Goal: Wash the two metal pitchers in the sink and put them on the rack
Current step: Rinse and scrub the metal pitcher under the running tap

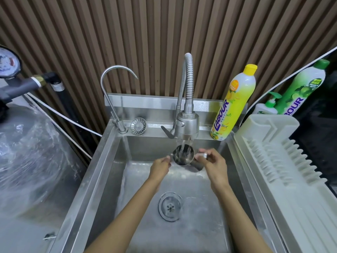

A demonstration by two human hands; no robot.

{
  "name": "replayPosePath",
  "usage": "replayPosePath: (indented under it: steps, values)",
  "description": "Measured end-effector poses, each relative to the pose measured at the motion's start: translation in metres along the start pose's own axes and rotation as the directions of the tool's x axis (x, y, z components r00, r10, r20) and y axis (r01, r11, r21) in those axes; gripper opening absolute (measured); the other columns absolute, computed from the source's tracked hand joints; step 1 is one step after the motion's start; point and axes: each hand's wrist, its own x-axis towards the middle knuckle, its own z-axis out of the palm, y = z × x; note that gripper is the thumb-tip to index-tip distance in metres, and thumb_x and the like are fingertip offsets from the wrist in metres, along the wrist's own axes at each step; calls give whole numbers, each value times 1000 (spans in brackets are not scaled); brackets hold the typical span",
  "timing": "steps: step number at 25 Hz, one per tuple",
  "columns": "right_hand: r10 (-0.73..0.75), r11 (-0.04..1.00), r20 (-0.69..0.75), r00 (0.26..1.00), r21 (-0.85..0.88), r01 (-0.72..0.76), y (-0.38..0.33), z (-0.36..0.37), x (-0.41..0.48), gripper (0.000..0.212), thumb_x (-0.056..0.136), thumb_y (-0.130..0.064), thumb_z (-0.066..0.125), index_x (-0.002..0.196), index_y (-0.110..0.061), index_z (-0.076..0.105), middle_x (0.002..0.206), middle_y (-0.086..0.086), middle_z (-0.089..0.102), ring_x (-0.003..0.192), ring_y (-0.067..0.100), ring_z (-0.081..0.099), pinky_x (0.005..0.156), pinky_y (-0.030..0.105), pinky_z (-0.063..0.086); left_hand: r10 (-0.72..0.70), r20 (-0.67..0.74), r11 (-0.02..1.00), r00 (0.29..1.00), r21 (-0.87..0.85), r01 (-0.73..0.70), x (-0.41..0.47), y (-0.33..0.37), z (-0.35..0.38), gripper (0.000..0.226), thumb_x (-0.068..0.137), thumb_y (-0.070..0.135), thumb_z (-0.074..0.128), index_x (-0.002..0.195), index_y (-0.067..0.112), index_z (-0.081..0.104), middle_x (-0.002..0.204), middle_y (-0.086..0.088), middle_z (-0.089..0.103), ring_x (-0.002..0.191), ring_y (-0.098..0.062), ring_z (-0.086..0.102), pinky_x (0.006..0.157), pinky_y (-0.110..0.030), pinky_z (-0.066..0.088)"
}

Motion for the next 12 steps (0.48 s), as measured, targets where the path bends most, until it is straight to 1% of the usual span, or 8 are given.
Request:
replayPosePath:
  steps: [1, 2, 3, 5, 7, 9, 12]
  values:
    - [93, 978, 55, 994, 182, -102, 4, -4, -6, 25, 79, 0, 65, 64, -13, 51, 108, 13, 68, 92, 11, 63, 86, 29, 47, -6, 37, 993, 999, -119, 10, -6, 0, 0, 42, 99, 25, 35, 131, 2, 49, 124, -6, 55, 126, -24, 49, 109, -38, 35]
    - [133, 945, 110, 985, 287, -159, 6, -6, -13, 27, 81, 2, 62, 62, -11, 48, 108, 15, 68, 95, 11, 64, 89, 30, 47, -4, 56, 978, 998, -208, 16, -13, 4, -1, 45, 100, 27, 31, 133, 1, 45, 130, -8, 52, 129, -23, 45, 111, -36, 32]
    - [152, 921, 152, 977, 337, -196, 9, -7, -19, 27, 83, 4, 60, 63, -10, 46, 105, 14, 69, 96, 12, 64, 88, 29, 49, 24, 55, 958, 998, -286, -8, -16, 6, -4, 46, 100, 28, 29, 134, 1, 44, 135, -9, 50, 130, -23, 45, 111, -34, 30]
    - [175, 896, 174, 969, 379, -230, 11, -6, -27, 27, 84, 5, 57, 64, -8, 45, 98, 11, 70, 90, 14, 65, 83, 26, 50, 88, 32, 953, 996, -295, -75, -23, 11, -12, 47, 100, 30, 29, 133, 2, 46, 140, -12, 49, 131, -22, 45, 110, -30, 30]
    - [197, 885, 182, 963, 391, -254, 11, -4, -28, 25, 85, 4, 57, 66, -7, 45, 94, 8, 70, 85, 12, 66, 81, 27, 50, 141, 11, 956, 990, -262, -133, -29, 15, -17, 47, 100, 32, 28, 132, 4, 48, 139, -12, 51, 127, -18, 47, 106, -26, 31]
    - [194, 871, 202, 960, 414, -263, 5, -2, -28, 22, 85, 0, 58, 69, -8, 46, 83, 7, 70, 76, 14, 66, 76, 29, 53, 186, -3, 948, 982, -262, -181, -35, 18, -15, 46, 99, 32, 30, 130, 5, 51, 132, -9, 56, 118, -14, 51, 105, -25, 33]
    - [168, 880, 190, 967, 414, -234, -4, -2, -27, 25, 85, -2, 59, 66, -9, 44, 73, -3, 73, 74, 12, 66, 70, 25, 55, 241, -29, 934, 970, -266, -240, -45, 20, -9, 41, 97, 36, 33, 122, 16, 58, 119, 1, 60, 118, -13, 54, 104, -24, 36]
